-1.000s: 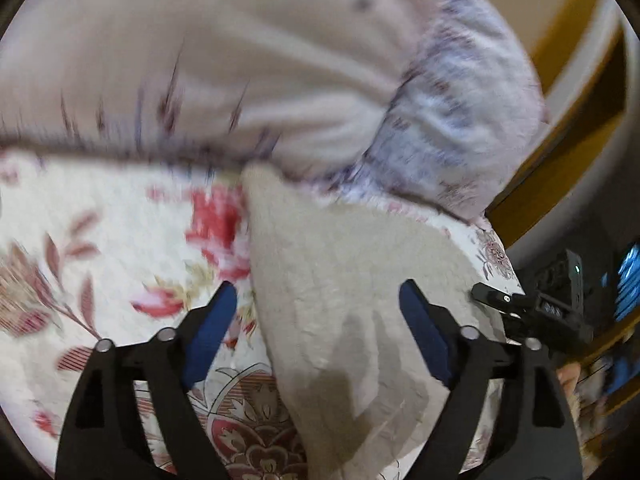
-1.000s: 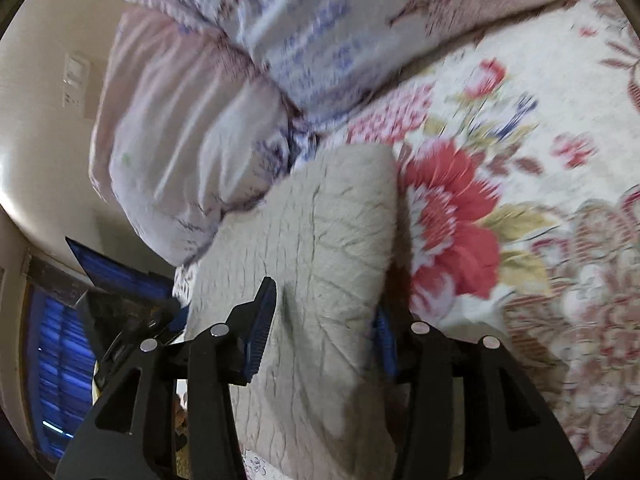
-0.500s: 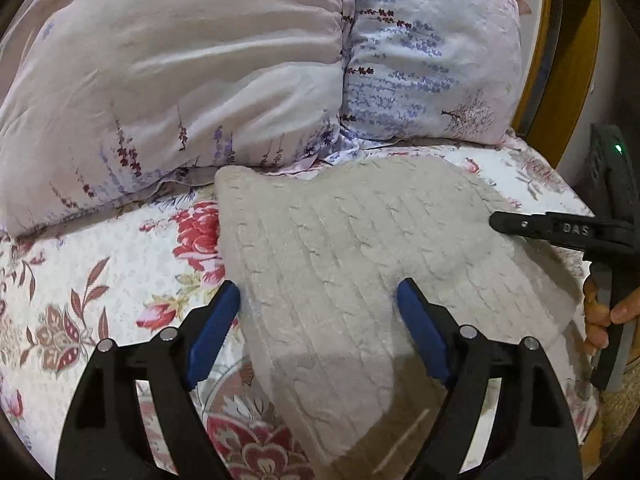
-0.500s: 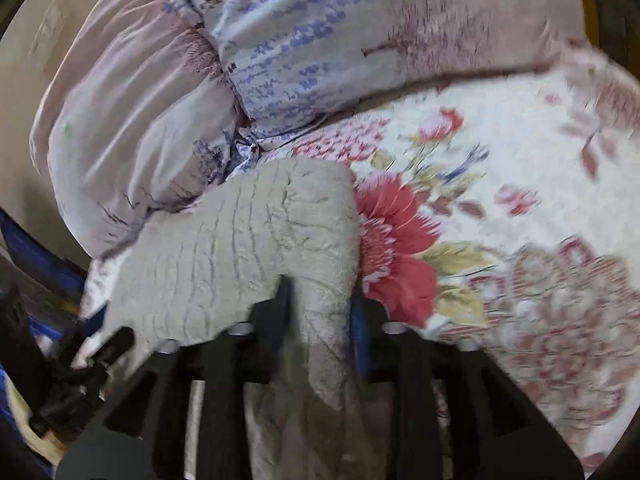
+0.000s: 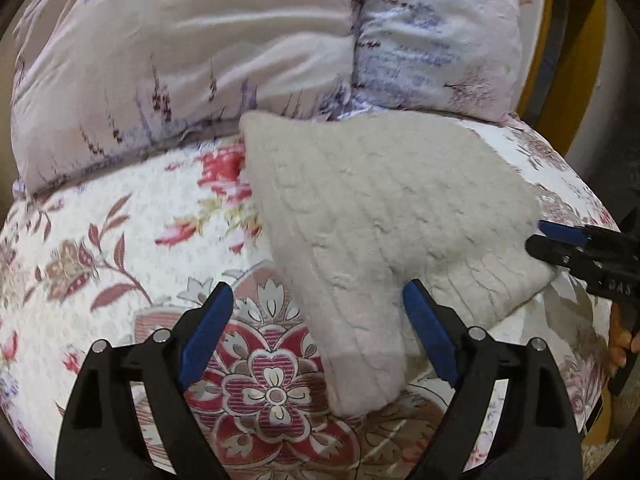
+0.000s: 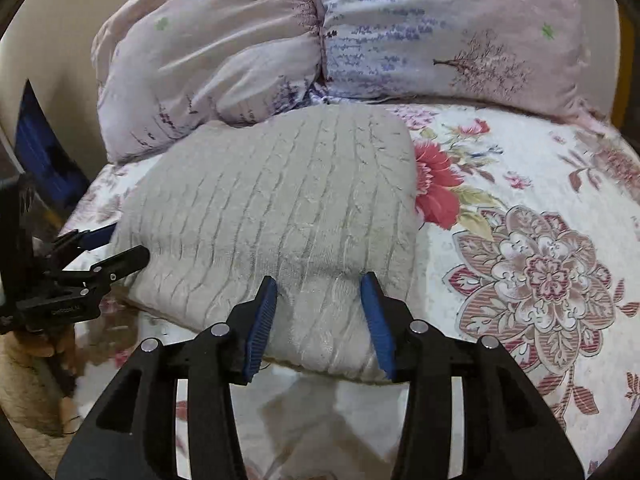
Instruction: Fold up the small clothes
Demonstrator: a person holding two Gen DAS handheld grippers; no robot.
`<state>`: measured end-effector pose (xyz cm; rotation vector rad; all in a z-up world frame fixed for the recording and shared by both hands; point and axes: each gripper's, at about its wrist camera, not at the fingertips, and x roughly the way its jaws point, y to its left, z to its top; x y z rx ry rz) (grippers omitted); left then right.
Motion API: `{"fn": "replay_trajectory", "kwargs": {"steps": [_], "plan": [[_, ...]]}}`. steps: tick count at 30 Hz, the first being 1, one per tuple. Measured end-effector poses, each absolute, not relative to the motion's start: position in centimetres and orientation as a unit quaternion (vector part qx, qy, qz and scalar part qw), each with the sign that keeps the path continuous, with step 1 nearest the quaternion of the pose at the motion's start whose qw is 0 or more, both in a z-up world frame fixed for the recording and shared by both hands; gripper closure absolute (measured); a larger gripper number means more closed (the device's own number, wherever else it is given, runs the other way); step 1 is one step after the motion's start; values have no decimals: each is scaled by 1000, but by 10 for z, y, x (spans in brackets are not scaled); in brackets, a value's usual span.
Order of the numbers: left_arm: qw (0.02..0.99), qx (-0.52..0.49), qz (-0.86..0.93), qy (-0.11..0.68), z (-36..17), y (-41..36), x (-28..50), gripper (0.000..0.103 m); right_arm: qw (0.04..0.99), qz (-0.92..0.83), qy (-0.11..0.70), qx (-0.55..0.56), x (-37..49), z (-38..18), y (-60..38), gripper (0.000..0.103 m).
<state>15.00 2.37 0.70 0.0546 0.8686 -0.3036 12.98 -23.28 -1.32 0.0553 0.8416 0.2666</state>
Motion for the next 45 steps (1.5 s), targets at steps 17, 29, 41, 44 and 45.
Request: {"fn": "replay_trajectory", "kwargs": {"steps": [17, 29, 41, 44, 45], "plan": [[896, -43, -113, 426, 10, 47, 83, 2, 955, 38, 290, 45, 57, -2, -239, 1], [888, 13, -63, 456, -5, 17, 82, 2, 926, 23, 376, 37, 68, -22, -220, 1], [886, 28, -49, 460, -7, 11, 87, 2, 912, 3, 410, -8, 74, -38, -211, 1], [886, 28, -49, 460, -7, 11, 87, 2, 909, 2, 416, -10, 77, -40, -212, 1], [886, 28, -49, 460, -7, 11, 87, 2, 909, 2, 417, -11, 77, -40, -211, 1]]}}
